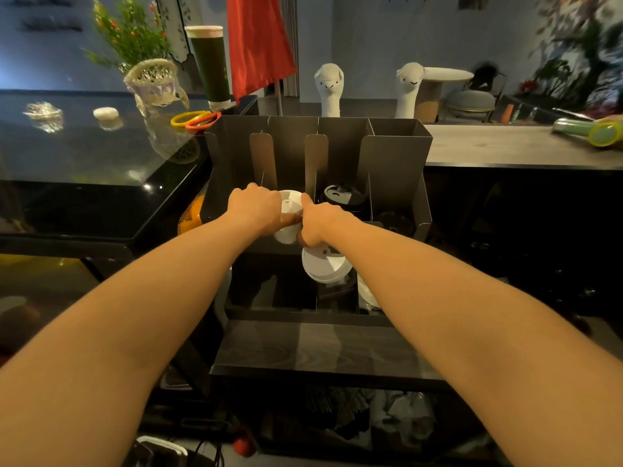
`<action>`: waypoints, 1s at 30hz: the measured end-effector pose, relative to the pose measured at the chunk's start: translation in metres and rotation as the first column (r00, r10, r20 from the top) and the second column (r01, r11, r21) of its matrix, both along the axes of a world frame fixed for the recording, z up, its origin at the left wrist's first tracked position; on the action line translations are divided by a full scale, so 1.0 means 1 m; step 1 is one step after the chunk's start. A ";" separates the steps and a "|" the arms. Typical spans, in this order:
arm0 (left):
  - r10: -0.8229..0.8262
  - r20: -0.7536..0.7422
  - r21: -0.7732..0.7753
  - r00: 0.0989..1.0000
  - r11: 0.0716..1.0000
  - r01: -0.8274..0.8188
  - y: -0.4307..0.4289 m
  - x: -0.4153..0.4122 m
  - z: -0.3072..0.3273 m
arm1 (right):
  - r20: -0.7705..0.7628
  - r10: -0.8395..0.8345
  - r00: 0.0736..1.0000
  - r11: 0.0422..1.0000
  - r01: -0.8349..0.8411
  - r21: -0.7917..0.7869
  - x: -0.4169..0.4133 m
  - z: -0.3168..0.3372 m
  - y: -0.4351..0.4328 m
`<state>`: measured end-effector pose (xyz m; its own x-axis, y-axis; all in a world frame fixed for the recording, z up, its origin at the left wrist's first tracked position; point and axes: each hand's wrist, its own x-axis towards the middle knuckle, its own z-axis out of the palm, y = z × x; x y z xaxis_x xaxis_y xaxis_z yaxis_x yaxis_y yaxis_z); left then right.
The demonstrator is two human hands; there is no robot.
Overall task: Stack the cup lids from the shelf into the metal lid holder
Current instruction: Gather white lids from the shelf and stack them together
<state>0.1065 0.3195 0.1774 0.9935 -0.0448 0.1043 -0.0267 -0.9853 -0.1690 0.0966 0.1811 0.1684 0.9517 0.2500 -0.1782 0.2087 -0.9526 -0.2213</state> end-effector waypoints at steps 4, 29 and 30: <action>0.006 -0.042 -0.117 0.999 0.993 -0.011 0.000 -0.004 -0.002 | -0.010 -0.021 1.000 1.000 0.021 0.010 -0.001 0.003 0.002; -0.282 0.439 -0.581 0.853 0.635 0.509 -0.009 -0.090 -0.025 | -0.038 -0.561 0.827 0.410 0.316 0.856 -0.039 0.014 -0.022; -0.320 0.439 -0.521 0.839 0.671 0.528 -0.008 -0.090 -0.026 | -0.062 -0.568 0.821 0.385 0.331 0.862 -0.038 0.015 -0.023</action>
